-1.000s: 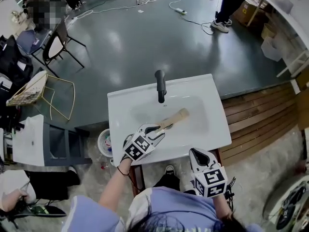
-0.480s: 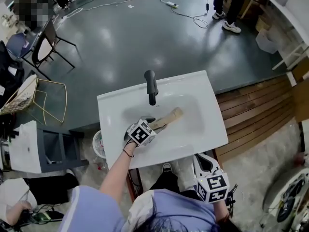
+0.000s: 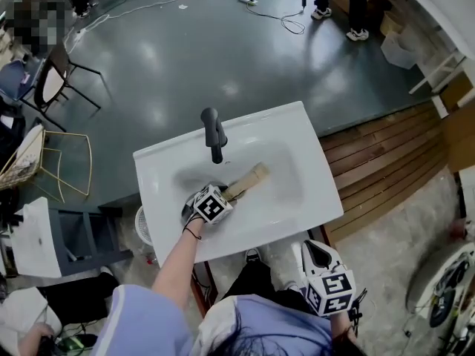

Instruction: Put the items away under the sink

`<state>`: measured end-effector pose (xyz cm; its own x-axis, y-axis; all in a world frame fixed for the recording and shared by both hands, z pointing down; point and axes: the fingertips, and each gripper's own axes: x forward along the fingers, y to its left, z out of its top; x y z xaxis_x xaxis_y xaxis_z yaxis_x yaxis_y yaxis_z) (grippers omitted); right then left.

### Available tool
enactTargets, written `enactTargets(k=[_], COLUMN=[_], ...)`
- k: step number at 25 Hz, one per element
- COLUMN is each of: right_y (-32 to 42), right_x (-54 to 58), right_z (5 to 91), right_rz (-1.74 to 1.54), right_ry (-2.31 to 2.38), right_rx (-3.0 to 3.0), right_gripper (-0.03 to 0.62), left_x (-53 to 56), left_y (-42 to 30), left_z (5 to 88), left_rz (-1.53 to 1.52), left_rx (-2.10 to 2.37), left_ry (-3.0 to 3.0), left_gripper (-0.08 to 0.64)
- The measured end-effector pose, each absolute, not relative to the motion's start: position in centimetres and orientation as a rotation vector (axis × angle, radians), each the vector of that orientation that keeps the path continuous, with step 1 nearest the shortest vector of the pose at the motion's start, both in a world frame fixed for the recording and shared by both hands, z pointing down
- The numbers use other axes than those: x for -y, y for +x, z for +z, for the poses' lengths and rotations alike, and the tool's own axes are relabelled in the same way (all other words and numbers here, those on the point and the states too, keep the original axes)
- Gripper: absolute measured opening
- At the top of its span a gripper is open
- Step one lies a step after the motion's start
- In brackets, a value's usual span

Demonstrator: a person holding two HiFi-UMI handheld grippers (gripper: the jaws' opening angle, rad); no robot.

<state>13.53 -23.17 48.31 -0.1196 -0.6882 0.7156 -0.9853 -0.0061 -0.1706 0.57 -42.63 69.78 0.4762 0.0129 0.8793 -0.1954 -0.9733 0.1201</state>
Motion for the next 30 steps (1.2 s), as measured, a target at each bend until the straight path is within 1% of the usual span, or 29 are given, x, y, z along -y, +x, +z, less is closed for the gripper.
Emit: enactTargets(k=[1, 3, 6, 8, 10, 12, 20, 30], right_y=[13.8, 14.2, 14.3, 14.2, 14.0, 13.7, 12.9, 12.9], right_x=[23.1, 23.0, 23.0, 22.9, 22.8, 23.0, 22.9, 20.6], right_z=[48.4, 48.6, 48.5, 48.6, 48.7, 48.8, 48.8, 47.9], right_rz=[0.928, 0.932, 0.935, 0.937, 0.939, 0.938, 0.927, 0.901], right_ry=[1.734, 1.748, 1.761, 1.761, 1.756, 1.749, 1.727, 1.703], right_rx=[1.838, 1.822, 1.819, 1.819, 1.82, 1.827, 1.866, 1.923], right_gripper=[0.015, 0.015, 0.015, 0.015, 0.015, 0.015, 0.015, 0.015], left_x=[42.7, 43.1, 43.3, 43.0, 42.5, 42.1, 41.3, 37.9], left_y=[0.6, 0.4, 0.1, 0.1, 0.2, 0.1, -0.2, 0.5], left_z=[69.9, 70.0, 69.9, 69.7, 69.5, 69.1, 65.8, 60.5], left_rz=[1.497, 1.472, 1.455, 1.471, 1.492, 1.502, 1.416, 1.399], left_rx=[0.176, 0.227, 0.269, 0.253, 0.222, 0.203, 0.254, 0.307], left_ry=[2.521, 2.534, 2.526, 2.527, 2.541, 2.56, 2.64, 2.699], left_gripper=[0.216, 0.176, 0.146, 0.128, 0.09, 0.072, 0.066, 0.066])
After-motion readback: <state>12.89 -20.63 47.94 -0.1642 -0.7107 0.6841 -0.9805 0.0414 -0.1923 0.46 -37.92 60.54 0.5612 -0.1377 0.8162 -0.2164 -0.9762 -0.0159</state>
